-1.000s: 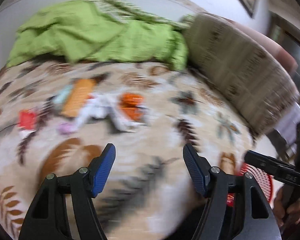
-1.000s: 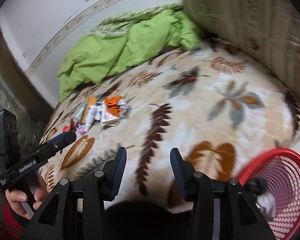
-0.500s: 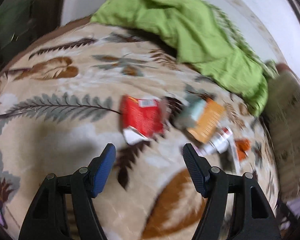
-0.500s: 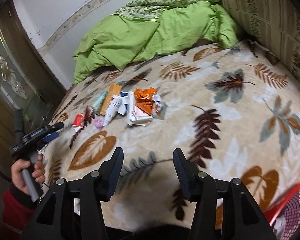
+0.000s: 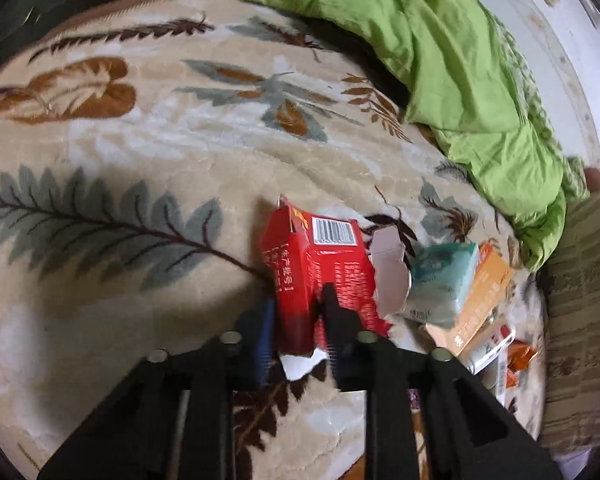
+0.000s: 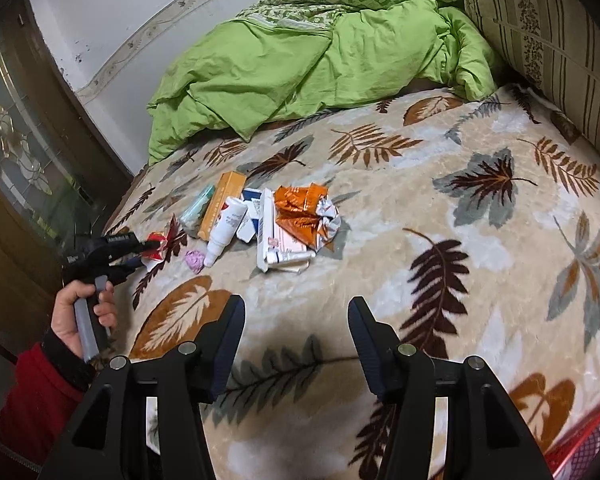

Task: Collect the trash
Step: 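Grasp the red snack box with the left tool, then grasp the orange wrapper with the right tool while the left tool holds the red box, then lift the red box and orange wrapper above the bed with both tools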

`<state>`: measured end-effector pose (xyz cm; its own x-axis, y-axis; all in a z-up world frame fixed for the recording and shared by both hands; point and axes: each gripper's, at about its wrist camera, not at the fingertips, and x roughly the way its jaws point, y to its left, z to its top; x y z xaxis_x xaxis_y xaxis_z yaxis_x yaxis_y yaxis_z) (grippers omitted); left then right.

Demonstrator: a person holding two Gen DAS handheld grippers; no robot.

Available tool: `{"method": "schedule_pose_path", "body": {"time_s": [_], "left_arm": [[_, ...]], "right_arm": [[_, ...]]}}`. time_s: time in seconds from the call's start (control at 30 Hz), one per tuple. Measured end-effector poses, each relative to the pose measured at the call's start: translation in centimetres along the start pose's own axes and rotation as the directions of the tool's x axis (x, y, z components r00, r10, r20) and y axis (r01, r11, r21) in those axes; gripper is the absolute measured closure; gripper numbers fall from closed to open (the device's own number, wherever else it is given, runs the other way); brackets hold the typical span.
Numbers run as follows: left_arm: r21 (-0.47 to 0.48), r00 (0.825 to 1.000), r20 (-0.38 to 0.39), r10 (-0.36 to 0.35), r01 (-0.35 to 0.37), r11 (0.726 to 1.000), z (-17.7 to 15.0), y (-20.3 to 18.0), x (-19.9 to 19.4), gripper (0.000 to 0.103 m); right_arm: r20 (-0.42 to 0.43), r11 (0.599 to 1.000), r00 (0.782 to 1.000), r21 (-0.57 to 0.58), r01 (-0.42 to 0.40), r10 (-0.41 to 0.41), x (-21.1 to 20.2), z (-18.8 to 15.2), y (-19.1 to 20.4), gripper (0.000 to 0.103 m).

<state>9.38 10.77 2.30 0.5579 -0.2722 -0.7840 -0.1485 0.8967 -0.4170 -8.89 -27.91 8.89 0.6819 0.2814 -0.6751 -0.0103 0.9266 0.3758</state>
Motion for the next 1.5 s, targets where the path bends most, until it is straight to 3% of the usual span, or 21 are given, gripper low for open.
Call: {"method": "schedule_pose_path", "body": {"time_s": [0.17, 0.33, 0.57, 0.7, 0.77, 1.03, 1.33, 1.5], "left_arm": [[0.087, 0.998, 0.069, -0.004, -0.002, 0.996, -1.4, -1.9, -2.6, 0.090], [0.139, 0.990, 0.119, -0.071, 0.054, 0.989, -3.2, -3.6, -6.5, 0.090], [0.176, 0.985, 0.093, -0.142, 0.124, 0.977, -5.8, -4.8, -8.3, 0.090], [0.216, 0.987, 0.083, -0.135, 0.115, 0.970, -7.2, -5.7, -7.9, 0.090], [0.233, 0.988, 0.083, -0.133, 0.110, 0.966, -7.8, -6.0, -7.8, 0.090], [0.307, 0.983, 0.120, -0.138, 0.096, 0.947, -10.4, -7.5, -9.6, 0.090], [0.397, 0.979, 0.172, -0.108, 0.032, 0.917, -14.7, -8.9, -11.6, 0.090], [0.425, 0.980, 0.164, -0.108, 0.029, 0.905, -16.3, -9.4, -11.9, 0.090]], "right_arm": [[-0.010, 1.000, 1.000, -0.011, -0.013, 0.013, 3.8, 2.6, -0.5, 0.030], [-0.035, 0.999, 0.999, -0.031, -0.010, 0.008, 8.5, 5.1, -1.2, 0.028], [-0.051, 0.998, 0.997, -0.030, -0.054, 0.052, 13.1, 7.1, -2.0, 0.028], [-0.078, 0.997, 0.995, -0.022, -0.068, 0.066, 14.3, 6.4, -1.8, 0.029], [-0.070, 0.998, 0.997, -0.036, -0.043, 0.040, 14.1, 6.0, -1.4, 0.044], [0.026, 1.000, 1.000, -0.026, 0.009, -0.009, 9.2, 4.6, -0.7, 0.047], [0.078, 0.999, 0.997, -0.045, -0.001, 0.005, 2.5, -1.0, 2.8, 0.047], [0.111, 0.999, 0.994, -0.051, 0.007, -0.002, 0.5, -2.6, 3.7, 0.046]]}}
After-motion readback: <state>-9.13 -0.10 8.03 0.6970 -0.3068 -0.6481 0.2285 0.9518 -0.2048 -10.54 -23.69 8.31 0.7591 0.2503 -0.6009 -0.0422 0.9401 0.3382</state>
